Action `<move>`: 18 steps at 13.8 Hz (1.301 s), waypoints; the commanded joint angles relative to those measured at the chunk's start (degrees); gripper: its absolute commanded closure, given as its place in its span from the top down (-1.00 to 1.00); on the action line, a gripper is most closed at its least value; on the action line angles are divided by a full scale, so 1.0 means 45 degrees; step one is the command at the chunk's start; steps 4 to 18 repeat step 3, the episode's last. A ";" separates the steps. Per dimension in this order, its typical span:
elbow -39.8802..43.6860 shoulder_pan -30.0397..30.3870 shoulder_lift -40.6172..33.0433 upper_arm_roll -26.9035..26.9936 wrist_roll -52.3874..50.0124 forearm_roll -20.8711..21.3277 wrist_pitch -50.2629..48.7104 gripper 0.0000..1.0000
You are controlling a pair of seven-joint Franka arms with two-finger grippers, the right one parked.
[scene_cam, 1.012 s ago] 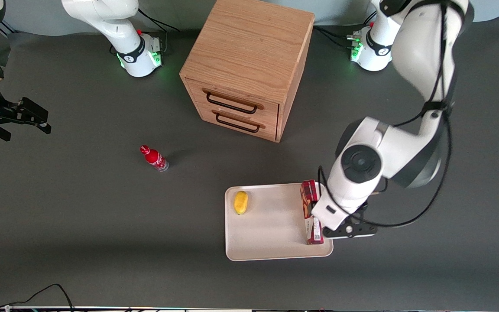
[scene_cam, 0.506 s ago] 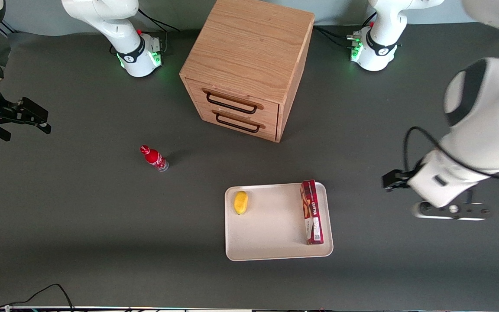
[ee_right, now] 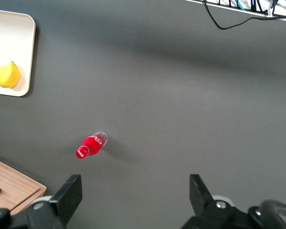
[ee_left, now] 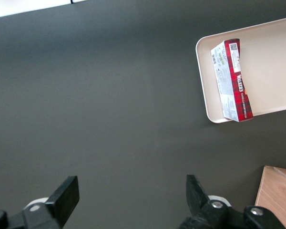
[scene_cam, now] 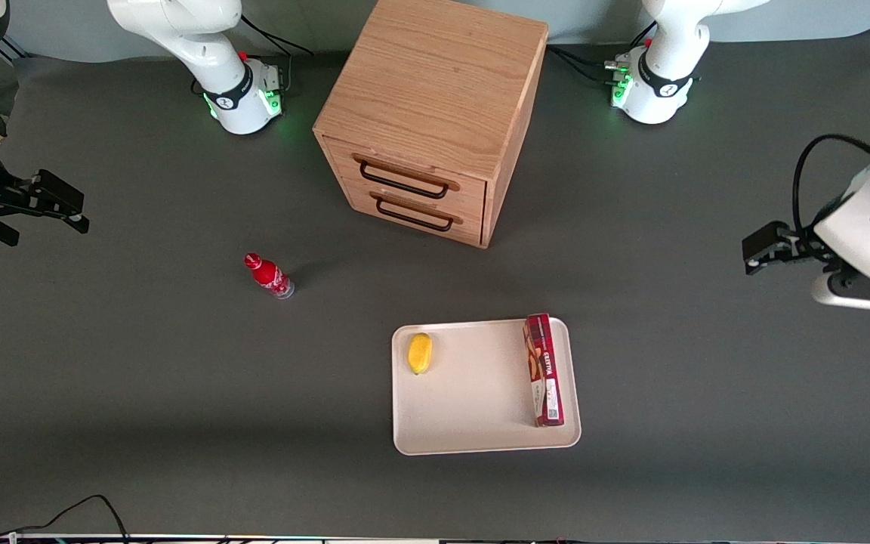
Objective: Place red cookie box on tray
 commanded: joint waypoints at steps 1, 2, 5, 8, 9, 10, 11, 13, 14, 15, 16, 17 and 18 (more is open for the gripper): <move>-0.0842 0.0086 -0.0960 0.0002 0.0280 -0.0191 -0.0270 1.00; -0.0783 0.0066 -0.0901 -0.0018 0.0338 -0.0190 -0.0270 1.00; -0.0801 0.0085 -0.0920 -0.0018 0.0377 -0.0190 -0.0309 1.00; -0.0801 0.0085 -0.0920 -0.0018 0.0377 -0.0190 -0.0309 1.00; -0.0801 0.0085 -0.0920 -0.0018 0.0377 -0.0190 -0.0309 1.00; -0.0801 0.0085 -0.0920 -0.0018 0.0377 -0.0190 -0.0309 1.00; -0.0801 0.0085 -0.0920 -0.0018 0.0377 -0.0190 -0.0309 1.00; -0.0801 0.0085 -0.0920 -0.0018 0.0377 -0.0190 -0.0309 1.00; -0.0801 0.0085 -0.0920 -0.0018 0.0377 -0.0190 -0.0309 1.00; -0.0801 0.0085 -0.0920 -0.0018 0.0377 -0.0190 -0.0309 1.00; -0.0801 0.0085 -0.0920 -0.0018 0.0377 -0.0190 -0.0309 1.00; -0.0801 0.0085 -0.0920 -0.0018 0.0377 -0.0190 -0.0309 1.00; -0.0801 0.0085 -0.0920 -0.0018 0.0377 -0.0190 -0.0309 1.00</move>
